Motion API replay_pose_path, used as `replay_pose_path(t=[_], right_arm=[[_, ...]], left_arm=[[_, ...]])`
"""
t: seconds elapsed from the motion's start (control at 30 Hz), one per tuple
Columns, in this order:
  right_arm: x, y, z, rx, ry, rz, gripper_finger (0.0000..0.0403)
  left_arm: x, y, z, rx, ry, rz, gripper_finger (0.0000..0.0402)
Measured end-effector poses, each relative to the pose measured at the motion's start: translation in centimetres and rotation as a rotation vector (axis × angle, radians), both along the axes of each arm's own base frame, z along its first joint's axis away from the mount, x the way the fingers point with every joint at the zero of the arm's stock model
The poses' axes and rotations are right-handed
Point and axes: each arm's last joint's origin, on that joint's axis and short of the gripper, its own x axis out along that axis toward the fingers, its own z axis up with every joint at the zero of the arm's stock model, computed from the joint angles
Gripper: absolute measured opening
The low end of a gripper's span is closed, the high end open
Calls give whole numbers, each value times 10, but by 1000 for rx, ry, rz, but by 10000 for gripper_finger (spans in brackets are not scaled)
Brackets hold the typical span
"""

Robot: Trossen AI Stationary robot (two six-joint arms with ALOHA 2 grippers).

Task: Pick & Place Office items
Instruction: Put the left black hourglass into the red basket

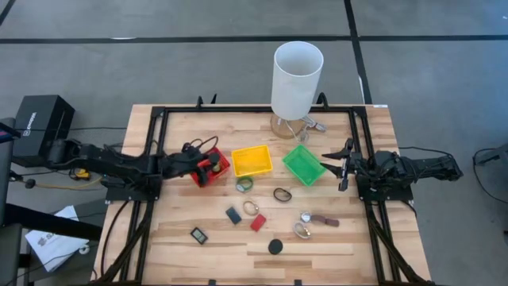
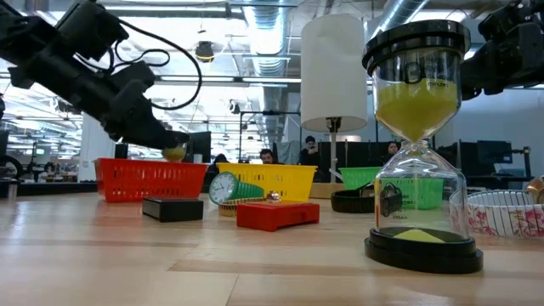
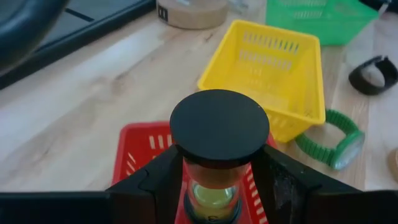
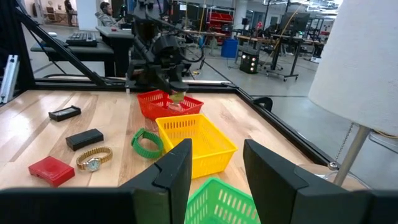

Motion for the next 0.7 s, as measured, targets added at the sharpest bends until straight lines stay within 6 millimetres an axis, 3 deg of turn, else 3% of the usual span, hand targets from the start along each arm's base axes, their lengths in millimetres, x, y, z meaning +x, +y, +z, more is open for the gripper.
replay_pose_path(t=[0.27,0.6,0.7], right_arm=[[0,0,0,0,0,0,136],[0,0,0,0,0,0,136],[0,0,0,0,0,0,136]], left_arm=[[0,0,-1,10,4,2,180],[-1,2,1,79,8,61,256],[1,2,11,122,-10,38,273]])
